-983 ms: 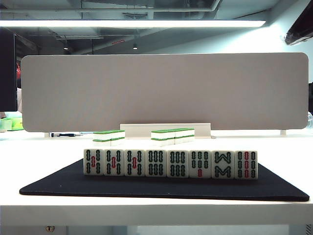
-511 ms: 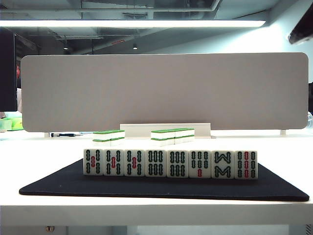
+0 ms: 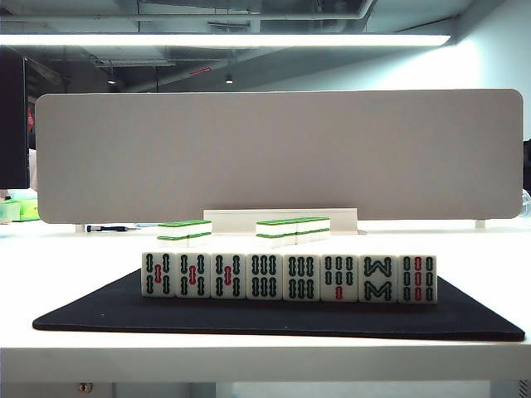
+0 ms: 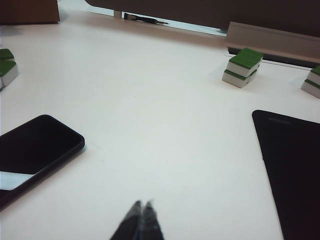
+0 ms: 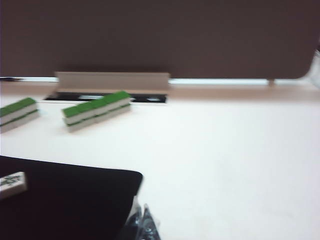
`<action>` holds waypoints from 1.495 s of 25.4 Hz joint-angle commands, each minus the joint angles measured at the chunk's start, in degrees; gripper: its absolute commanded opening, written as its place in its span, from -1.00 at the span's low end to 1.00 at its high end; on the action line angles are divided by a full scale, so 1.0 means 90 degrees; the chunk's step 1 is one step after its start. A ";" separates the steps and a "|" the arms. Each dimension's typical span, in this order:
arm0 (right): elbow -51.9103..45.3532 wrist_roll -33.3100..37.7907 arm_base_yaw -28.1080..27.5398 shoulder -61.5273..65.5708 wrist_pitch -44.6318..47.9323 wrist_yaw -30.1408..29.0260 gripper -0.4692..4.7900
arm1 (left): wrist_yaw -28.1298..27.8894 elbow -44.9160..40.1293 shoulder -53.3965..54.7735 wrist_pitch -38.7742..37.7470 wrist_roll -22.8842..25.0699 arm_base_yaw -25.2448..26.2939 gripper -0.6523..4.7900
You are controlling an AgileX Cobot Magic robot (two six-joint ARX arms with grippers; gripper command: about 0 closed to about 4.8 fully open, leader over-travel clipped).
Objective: Take a mahjong tile from your hand cards and play it out.
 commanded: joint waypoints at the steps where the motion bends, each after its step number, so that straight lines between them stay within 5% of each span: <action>1: -0.0243 0.0100 -0.0321 -0.0301 0.0092 0.0005 -0.82 | 0.0032 0.0012 0.0002 -0.0068 0.0007 -0.0007 -0.78; 27: -0.1989 0.0070 -0.0750 -0.1936 0.0080 0.0148 -0.82 | 0.0029 0.0012 0.0002 -0.0068 0.0007 -0.0007 -0.78; 38: -0.2018 0.0039 -0.0770 -0.2302 -0.0787 0.0148 -0.82 | 0.0029 0.0012 0.0002 -0.0068 0.0007 -0.0007 -0.78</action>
